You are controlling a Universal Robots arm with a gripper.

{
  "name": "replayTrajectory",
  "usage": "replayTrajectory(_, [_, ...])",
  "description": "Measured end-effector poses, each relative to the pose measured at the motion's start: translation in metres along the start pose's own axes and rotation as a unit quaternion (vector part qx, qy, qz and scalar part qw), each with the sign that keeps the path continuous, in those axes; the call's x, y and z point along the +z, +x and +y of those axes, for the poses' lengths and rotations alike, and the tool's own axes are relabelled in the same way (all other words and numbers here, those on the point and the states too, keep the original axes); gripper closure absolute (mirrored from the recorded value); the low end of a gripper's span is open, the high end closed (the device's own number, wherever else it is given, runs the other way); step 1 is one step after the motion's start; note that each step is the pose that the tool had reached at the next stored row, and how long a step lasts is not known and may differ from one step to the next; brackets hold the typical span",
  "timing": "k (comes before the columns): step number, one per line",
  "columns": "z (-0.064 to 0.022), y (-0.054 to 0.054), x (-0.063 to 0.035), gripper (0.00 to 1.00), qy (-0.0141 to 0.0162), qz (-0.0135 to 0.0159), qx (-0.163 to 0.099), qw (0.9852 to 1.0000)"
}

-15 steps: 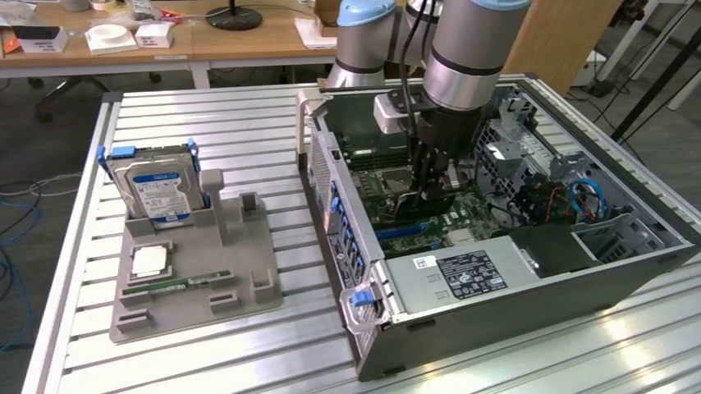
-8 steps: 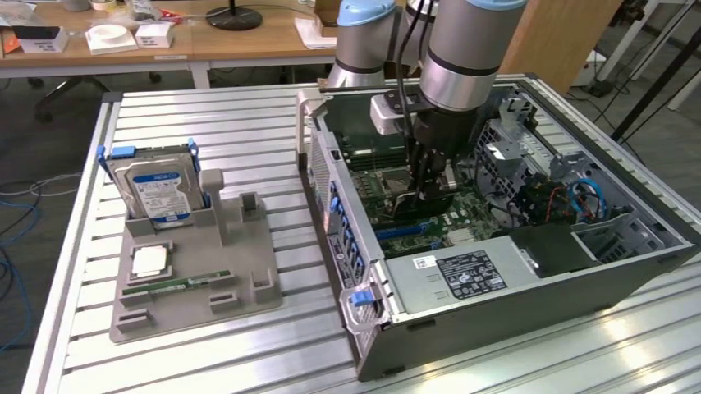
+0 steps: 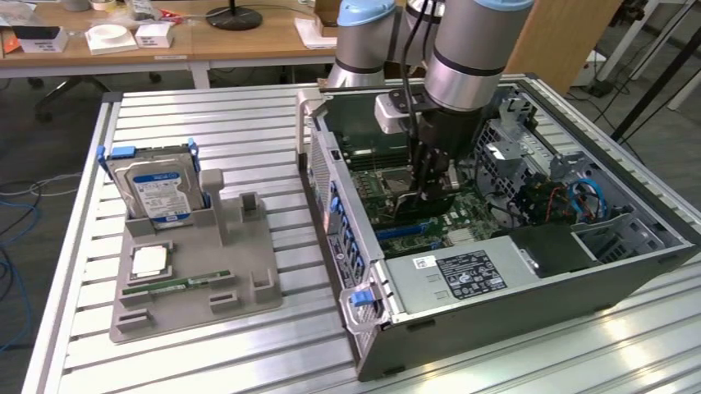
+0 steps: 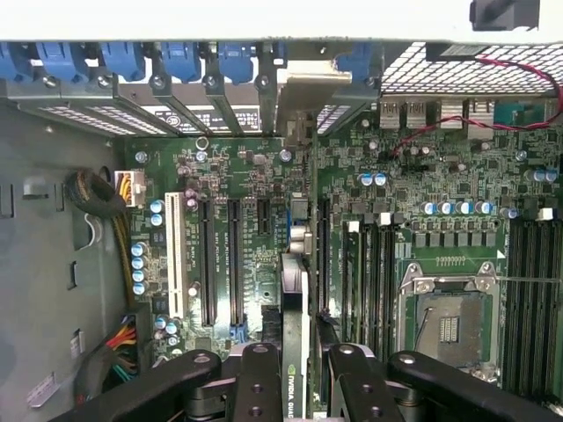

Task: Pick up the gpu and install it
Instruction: 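Insert the gpu into the slot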

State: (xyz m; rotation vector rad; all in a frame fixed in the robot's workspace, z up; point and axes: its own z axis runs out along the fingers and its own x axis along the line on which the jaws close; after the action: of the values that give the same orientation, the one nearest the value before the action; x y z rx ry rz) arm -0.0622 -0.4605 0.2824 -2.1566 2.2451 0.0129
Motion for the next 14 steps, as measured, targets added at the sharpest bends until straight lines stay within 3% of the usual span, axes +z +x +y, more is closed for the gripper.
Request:
replayTrajectory(2, [-0.0014,0.0001,0.0001,0.75,-0.001,0.0012,0.0,1.0])
replayTrajectory(3, [-0.0063,0.0,0.0001,0.75,-0.0026,0.0026,0.0,1.0])
replayTrajectory(4, [-0.0064,0.0,0.0014,0.75,-0.0025,0.0069,0.0,1.0])
replayTrajectory(14, [-0.0062,0.0018,0.0015,0.75,-0.0024,0.0069,0.0,1.0])
